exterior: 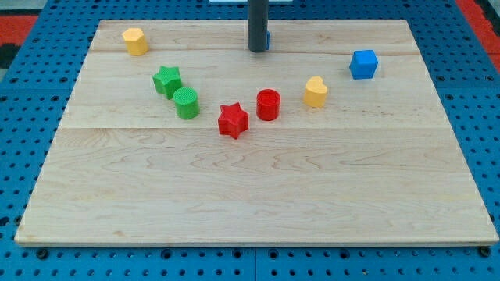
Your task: Place the blue cube on top of the red circle
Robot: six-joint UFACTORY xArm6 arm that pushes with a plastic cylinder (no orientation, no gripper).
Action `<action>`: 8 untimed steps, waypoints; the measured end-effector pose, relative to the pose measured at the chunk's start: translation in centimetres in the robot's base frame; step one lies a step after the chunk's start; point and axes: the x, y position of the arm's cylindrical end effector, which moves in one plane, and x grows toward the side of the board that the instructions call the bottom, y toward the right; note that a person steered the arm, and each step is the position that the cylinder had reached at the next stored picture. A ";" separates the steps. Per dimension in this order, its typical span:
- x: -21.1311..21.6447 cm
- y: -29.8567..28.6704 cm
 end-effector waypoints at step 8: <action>5.4 20.3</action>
